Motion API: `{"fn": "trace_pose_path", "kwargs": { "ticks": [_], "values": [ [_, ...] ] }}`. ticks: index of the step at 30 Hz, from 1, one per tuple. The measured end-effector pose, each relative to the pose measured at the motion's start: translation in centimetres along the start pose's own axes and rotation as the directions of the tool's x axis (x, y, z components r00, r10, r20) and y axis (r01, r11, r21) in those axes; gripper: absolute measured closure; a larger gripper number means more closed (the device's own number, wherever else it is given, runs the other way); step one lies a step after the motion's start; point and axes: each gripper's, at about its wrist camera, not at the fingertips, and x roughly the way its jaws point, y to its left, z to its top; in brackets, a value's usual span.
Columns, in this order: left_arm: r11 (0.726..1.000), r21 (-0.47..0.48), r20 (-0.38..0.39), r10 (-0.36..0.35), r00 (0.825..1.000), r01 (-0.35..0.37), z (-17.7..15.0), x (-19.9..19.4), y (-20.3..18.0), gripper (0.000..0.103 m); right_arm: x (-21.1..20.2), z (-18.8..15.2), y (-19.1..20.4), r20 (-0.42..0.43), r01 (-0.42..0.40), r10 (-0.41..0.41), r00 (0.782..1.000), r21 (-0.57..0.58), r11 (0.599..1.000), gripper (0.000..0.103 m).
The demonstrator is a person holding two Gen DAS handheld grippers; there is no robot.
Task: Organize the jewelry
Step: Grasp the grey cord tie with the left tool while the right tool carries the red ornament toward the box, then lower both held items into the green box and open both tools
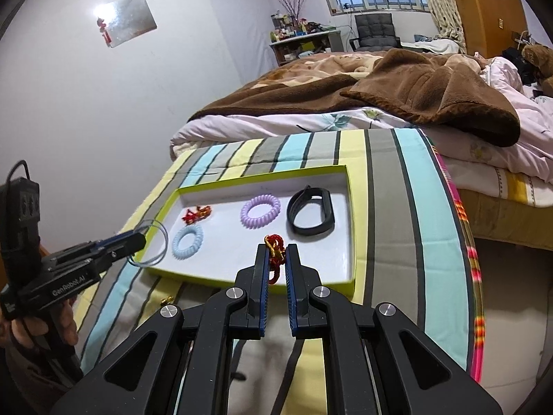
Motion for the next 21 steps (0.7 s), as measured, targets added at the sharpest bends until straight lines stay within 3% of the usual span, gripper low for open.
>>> {"fn": "trace_pose_path", "kwargs": {
  "ticks": [7,21],
  "values": [
    [1.0,-0.02,-0.053,-0.023,0.998,0.022,1.7,3.9,0.5,0.086,3.2,1.0,-0.5,-0.057,0.0,-0.002,0.998,-0.021,1.0,0.094],
    [0.999,-0.032,-0.129,0.016,0.992,-0.02,2.9,8.8,1.4,0.086,6.6,0.6,-1.4,-0.134,0.052,-0.06,0.989,-0.062,0.997,0.094]
  ]
}}
